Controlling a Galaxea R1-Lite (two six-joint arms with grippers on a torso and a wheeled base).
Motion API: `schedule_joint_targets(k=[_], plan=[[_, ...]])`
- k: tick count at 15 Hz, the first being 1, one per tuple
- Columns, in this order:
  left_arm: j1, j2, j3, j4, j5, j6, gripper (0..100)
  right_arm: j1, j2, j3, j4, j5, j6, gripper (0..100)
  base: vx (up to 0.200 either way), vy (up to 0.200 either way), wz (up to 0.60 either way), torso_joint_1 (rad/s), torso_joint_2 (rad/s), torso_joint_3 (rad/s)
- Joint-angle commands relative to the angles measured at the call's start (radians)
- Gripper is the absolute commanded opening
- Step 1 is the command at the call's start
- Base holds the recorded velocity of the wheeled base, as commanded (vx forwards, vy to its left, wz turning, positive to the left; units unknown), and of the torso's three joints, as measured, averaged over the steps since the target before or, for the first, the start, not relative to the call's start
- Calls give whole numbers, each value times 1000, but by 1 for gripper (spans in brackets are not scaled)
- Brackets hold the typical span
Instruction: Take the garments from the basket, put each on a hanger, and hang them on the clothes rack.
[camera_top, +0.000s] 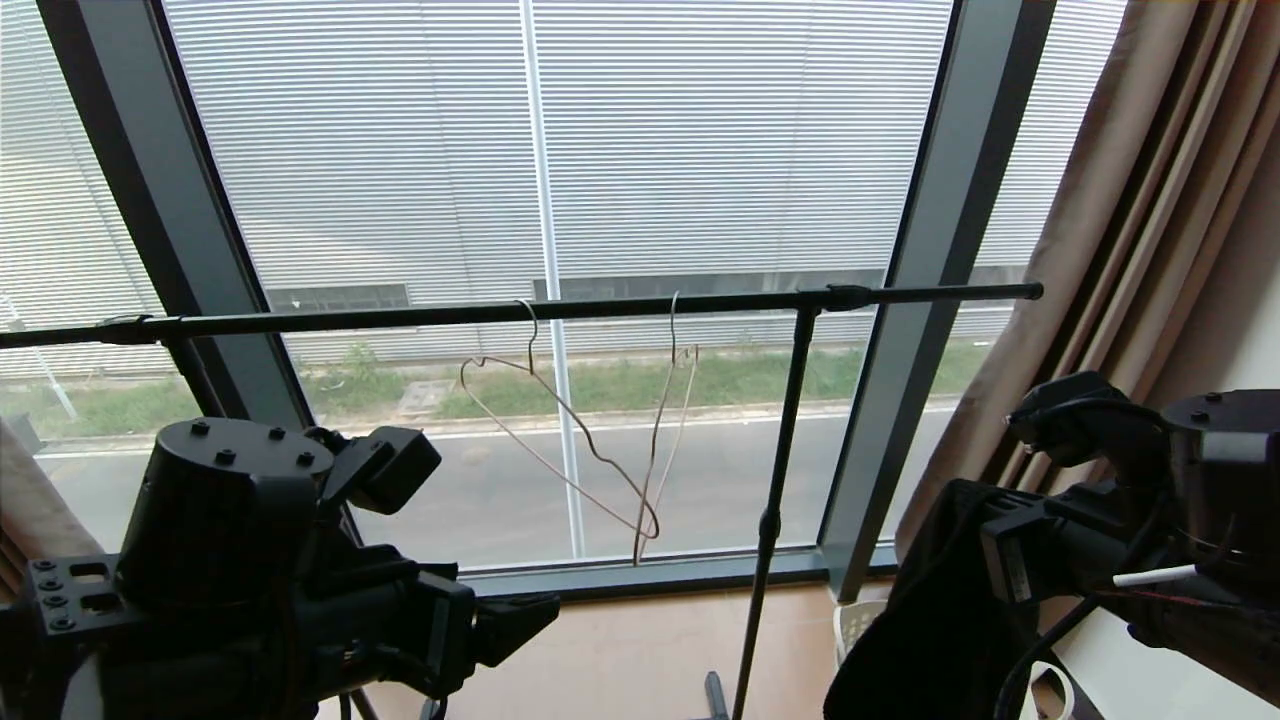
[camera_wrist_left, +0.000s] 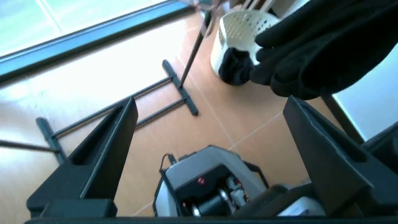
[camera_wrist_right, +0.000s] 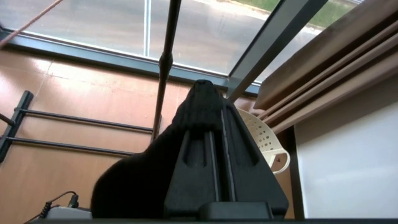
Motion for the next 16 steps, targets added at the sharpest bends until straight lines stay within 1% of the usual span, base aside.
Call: schedule_joint_targets(k=[1,2,3,5,6,7,10,15,16], plan=[[22,124,-76,-29,2,-1,100,-3,2,0,0,0,0,0,0,0,0,0,0,0],[30,176,-126,-29,4,-3,100,-1,2,0,-1,2,0,0,0,0,0,0,0,0],[33,199,-146,-29,7,-3,100,-1,2,-1,-1,0,0,0,0,0,0,0,0,0],[53,335,-290,-29,43,-3,100,-1,6,0,-1,2,0,0,0,0,0,0,0,0],[59,372,-333,-29,66,-6,100,-1,8,0,-1,2,0,0,0,0,0,0,0,0],[61,395,-359,-29,82,-9,100,-1,8,0,-1,2,0,0,0,0,0,0,0,0],[73,426,-395,-29,85,-53,100,-1,9,-1,-1,2,0,0,0,0,0,0,0,0],[124,475,-454,-29,116,-73,100,-1,12,-1,-1,2,0,0,0,0,0,0,0,0],[128,497,-488,-29,117,-81,100,-1,14,-1,-1,2,2,0,0,0,0,0,0,0]])
